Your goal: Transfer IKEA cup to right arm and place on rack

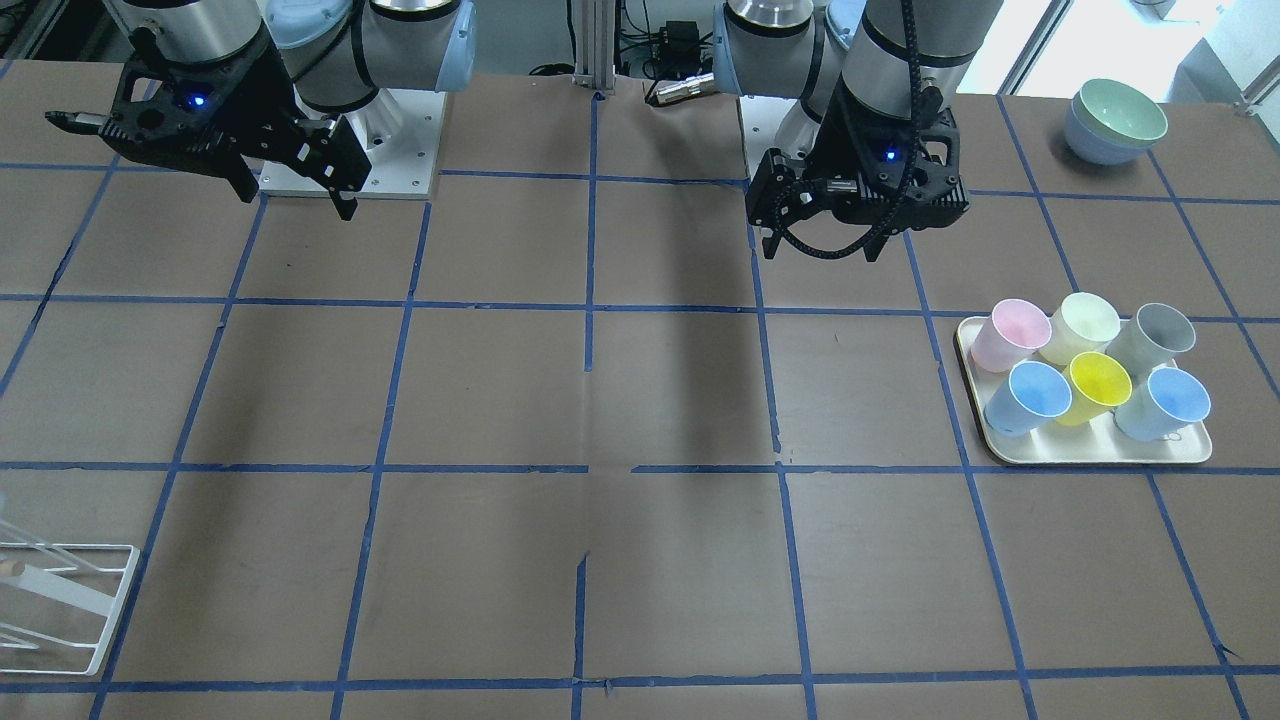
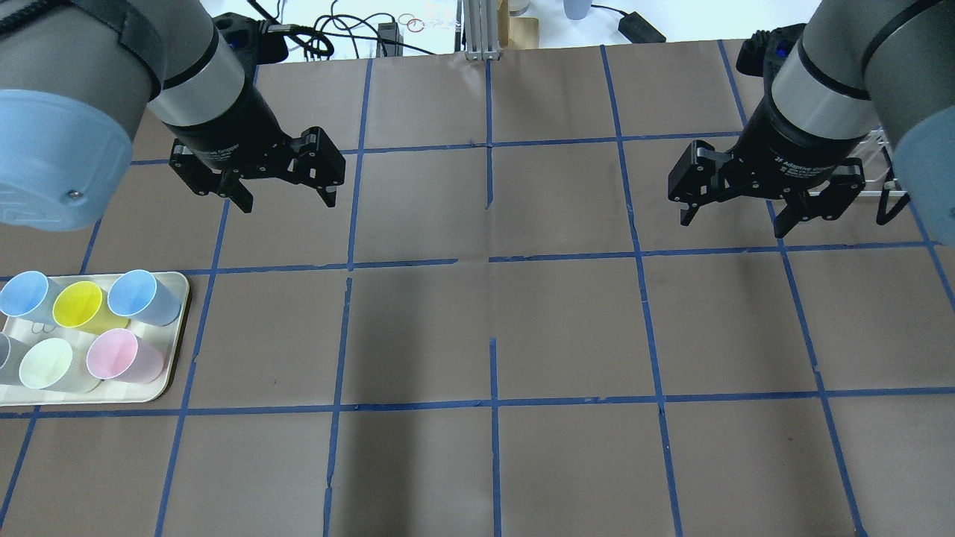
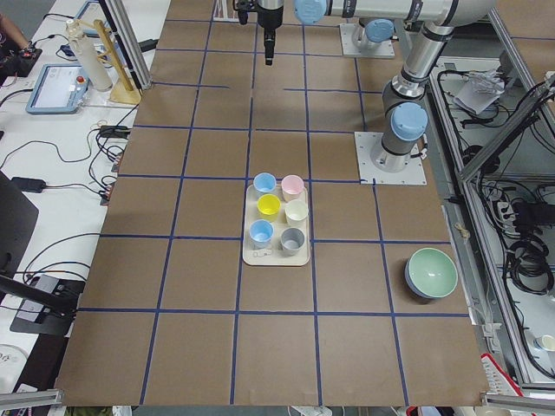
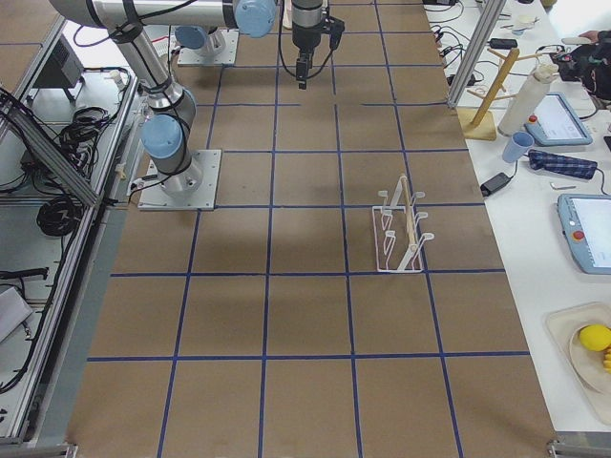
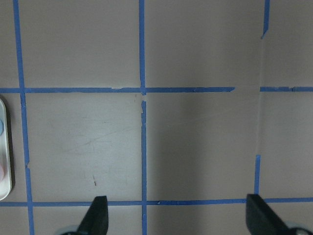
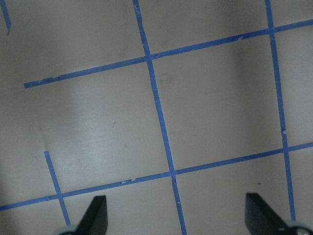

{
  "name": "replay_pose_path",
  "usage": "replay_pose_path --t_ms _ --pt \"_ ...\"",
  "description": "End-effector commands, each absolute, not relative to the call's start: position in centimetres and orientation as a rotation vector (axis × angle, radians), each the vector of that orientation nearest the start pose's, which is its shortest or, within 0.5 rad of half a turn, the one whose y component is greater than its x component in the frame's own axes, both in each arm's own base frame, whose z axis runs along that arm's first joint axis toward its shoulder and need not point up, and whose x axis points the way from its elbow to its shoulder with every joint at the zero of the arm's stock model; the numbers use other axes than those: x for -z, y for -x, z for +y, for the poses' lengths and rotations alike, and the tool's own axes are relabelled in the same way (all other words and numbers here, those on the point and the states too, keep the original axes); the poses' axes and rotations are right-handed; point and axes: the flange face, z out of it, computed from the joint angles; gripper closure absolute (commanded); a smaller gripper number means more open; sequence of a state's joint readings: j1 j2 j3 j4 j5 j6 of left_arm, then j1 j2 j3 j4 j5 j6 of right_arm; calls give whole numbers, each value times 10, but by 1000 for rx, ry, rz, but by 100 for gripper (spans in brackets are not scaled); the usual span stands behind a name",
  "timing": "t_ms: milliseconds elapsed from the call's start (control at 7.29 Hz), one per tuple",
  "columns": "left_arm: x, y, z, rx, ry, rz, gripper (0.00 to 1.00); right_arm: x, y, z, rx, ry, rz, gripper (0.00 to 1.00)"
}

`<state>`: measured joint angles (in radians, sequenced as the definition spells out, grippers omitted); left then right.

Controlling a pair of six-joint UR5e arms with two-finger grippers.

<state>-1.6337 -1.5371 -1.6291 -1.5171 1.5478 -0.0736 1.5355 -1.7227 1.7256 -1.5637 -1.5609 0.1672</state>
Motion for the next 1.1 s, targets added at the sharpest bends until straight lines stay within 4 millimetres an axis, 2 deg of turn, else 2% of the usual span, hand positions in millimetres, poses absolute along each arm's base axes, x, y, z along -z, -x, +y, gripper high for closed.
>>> replay_pose_path --t_ms 0,686,961 --pt "-482 165 -471 46 16 3165 0 -478 -117 -428 -75 -331 3117 0" --pt "-484 163 -468 51 4 3169 0 -489 -119 -426 -35 -334 3116 0" --pt "-483 154 -465 50 -44 3159 0 -489 -119 -426 -29 -332 3121 0"
